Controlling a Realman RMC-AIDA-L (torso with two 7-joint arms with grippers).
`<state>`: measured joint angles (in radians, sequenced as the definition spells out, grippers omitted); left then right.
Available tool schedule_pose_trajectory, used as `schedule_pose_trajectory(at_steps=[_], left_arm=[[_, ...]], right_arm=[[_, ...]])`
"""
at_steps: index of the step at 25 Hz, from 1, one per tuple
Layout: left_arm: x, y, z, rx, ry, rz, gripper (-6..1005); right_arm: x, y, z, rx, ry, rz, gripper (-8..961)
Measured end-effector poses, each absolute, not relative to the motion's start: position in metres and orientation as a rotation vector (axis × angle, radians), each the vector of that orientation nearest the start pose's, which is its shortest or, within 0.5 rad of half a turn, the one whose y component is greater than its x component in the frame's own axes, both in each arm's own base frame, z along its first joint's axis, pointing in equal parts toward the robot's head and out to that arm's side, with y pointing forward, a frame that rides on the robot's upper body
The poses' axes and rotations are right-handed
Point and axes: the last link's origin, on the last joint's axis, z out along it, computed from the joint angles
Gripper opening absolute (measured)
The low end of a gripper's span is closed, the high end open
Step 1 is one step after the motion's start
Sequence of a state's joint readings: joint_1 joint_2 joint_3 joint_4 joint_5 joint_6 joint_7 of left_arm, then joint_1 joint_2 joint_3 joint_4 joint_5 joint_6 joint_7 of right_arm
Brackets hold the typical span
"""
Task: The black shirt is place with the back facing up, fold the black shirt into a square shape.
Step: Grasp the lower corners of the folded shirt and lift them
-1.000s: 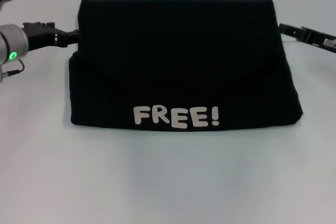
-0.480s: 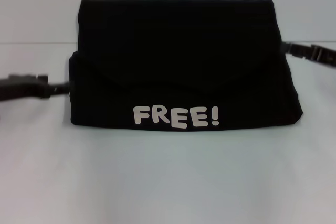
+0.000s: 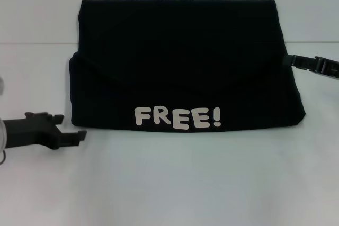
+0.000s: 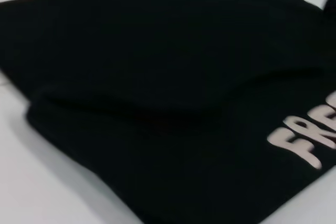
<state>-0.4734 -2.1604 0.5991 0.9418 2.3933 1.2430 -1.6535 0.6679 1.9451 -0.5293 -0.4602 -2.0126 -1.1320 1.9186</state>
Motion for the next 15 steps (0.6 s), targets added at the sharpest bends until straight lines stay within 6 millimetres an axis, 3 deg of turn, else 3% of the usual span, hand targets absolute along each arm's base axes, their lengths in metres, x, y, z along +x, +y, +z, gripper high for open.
schedule_pose_trajectory(at_steps=[9, 15], left_arm=[[-0.313, 0.353, 0.007, -2.441, -0.818, -0.080, 815], [-0.307, 0.359, 0.007, -2.437, -0.800, -0.093, 814]], right_arm=[[0.302, 0.407, 0.051, -2.079, 1.381, 0.719, 655], [0.304, 0.405, 0.050, -2.075, 1.391, 0.717, 654]])
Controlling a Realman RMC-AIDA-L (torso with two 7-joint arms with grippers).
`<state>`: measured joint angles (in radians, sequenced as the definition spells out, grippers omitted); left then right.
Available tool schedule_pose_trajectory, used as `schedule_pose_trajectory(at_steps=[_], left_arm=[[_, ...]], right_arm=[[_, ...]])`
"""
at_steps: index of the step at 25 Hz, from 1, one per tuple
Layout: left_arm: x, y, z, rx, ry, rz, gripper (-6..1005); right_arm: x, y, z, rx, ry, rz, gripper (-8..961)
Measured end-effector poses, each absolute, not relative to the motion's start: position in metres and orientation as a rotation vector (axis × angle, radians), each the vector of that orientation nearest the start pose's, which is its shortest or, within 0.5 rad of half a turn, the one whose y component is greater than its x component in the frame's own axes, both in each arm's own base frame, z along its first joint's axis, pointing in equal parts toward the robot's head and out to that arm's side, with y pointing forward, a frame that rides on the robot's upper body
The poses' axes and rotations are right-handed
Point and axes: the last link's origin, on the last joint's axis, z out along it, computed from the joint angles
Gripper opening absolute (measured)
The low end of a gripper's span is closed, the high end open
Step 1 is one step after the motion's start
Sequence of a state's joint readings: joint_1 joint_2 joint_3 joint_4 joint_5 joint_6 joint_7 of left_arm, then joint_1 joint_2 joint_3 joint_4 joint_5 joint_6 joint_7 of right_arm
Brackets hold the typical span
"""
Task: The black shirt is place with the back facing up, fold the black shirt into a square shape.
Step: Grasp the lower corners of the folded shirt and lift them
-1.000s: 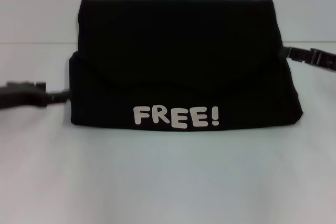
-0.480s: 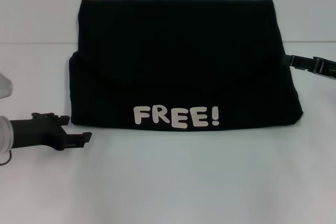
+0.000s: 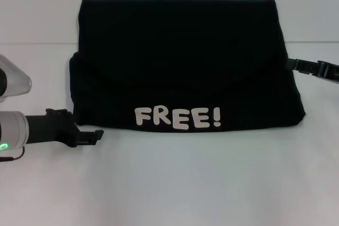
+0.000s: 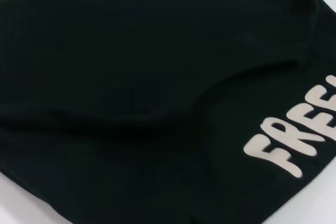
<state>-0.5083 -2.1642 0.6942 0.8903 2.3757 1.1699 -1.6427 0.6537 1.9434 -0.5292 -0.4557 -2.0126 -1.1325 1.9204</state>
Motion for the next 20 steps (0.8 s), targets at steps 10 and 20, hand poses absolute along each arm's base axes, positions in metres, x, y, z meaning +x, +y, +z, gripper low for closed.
schedule_pose_trajectory(at_steps=[10, 20], left_arm=[[-0.318, 0.361, 0.016, -2.372, -0.808, -0.050, 813], [-0.310, 0.365, 0.008, -2.406, -0.789, -0.059, 812]], right_arm=[[0.308, 0.402, 0.048, -2.067, 1.400, 0.713, 650], [0.308, 0.402, 0.048, -2.063, 1.400, 0.713, 649]])
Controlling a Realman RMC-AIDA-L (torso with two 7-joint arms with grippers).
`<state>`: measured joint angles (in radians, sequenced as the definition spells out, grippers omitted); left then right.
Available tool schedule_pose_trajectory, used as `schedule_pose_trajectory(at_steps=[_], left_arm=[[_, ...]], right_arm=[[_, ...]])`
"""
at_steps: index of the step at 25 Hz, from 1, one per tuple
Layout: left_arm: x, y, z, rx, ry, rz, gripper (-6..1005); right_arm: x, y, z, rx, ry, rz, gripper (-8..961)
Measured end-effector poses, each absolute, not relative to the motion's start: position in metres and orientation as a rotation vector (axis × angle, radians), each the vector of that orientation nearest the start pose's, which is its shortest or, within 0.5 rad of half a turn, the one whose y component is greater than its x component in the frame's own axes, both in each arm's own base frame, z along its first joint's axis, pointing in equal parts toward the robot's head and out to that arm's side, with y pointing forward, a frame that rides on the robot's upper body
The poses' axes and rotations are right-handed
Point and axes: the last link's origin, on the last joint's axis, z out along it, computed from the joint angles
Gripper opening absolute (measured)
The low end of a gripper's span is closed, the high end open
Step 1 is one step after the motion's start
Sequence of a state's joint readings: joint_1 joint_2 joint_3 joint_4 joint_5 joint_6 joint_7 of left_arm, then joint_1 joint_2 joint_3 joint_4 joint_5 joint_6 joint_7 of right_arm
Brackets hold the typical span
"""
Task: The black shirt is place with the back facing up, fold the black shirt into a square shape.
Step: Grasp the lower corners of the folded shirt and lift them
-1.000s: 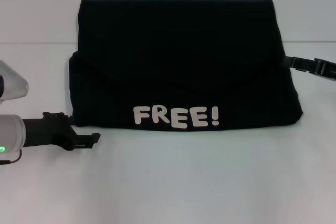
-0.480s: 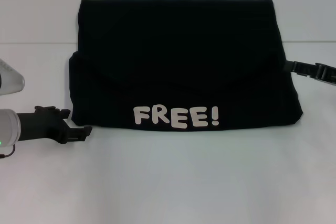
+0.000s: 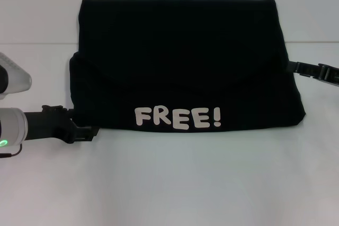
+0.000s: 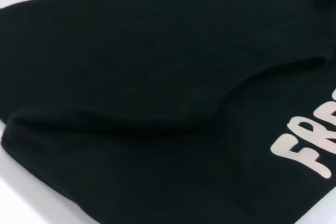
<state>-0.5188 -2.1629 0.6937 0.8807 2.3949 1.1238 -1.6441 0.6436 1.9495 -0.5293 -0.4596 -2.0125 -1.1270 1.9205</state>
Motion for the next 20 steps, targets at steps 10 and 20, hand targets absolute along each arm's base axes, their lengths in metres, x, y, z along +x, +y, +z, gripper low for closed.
schedule_pose_trajectory(at_steps=[10, 20], left_arm=[[-0.3116, 0.3669, 0.0125, -2.388, -0.804, -0.052, 689], [-0.3138, 0.3682, 0.0131, -2.369, -0.806, -0.045, 350]], right_arm=[[0.3079, 0.4020, 0.0475, -2.064, 1.402, 0.714, 646], [0.3116, 0.3988, 0.0481, -2.058, 1.410, 0.712, 644]])
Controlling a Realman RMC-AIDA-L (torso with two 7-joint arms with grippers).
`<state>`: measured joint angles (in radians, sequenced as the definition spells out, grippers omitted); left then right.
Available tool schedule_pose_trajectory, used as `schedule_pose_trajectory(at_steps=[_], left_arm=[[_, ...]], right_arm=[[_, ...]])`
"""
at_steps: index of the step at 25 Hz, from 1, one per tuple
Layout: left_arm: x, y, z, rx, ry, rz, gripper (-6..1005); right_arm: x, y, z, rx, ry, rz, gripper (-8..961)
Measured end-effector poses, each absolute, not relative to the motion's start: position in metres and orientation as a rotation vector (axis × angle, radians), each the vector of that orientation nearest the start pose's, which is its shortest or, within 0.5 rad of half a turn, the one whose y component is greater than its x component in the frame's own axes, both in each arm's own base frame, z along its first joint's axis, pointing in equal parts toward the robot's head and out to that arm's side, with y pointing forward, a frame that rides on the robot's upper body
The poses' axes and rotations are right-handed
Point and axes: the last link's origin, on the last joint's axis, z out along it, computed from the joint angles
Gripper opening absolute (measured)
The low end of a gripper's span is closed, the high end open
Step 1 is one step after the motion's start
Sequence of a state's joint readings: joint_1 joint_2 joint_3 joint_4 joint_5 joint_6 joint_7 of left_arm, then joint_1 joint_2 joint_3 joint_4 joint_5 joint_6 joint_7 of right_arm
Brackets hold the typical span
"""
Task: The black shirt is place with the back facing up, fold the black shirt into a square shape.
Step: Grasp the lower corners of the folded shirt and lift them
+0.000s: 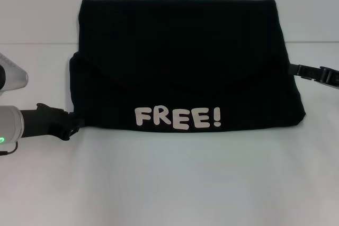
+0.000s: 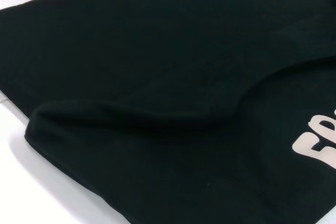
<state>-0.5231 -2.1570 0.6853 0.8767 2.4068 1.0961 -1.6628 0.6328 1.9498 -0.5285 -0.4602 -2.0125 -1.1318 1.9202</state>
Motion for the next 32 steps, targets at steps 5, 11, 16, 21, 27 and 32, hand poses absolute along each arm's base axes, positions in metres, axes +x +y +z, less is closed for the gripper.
schedule_pose_trajectory(at_steps=[5, 11, 16, 21, 27, 32], left_arm=[[-0.313, 0.369, 0.013, -2.364, -0.806, -0.044, 242], [-0.309, 0.369, 0.017, -2.387, -0.795, -0.052, 29], [-0.307, 0.368, 0.019, -2.397, -0.785, -0.053, 16], [-0.307, 0.369, 0.019, -2.398, -0.780, -0.049, 15], [-0.307, 0.370, 0.020, -2.396, -0.772, -0.047, 15], [-0.306, 0.372, 0.021, -2.395, -0.768, -0.046, 16]], right_arm=[[0.316, 0.396, 0.048, -2.073, 1.435, 0.653, 645], [0.325, 0.390, 0.042, -2.139, 1.488, 0.446, 645], [0.324, 0.390, 0.039, -2.149, 1.491, 0.424, 643], [0.321, 0.391, 0.029, -2.157, 1.486, 0.407, 641], [0.315, 0.392, 0.016, -2.176, 1.485, 0.390, 639], [0.317, 0.389, 0.014, -2.176, 1.489, 0.387, 603]])
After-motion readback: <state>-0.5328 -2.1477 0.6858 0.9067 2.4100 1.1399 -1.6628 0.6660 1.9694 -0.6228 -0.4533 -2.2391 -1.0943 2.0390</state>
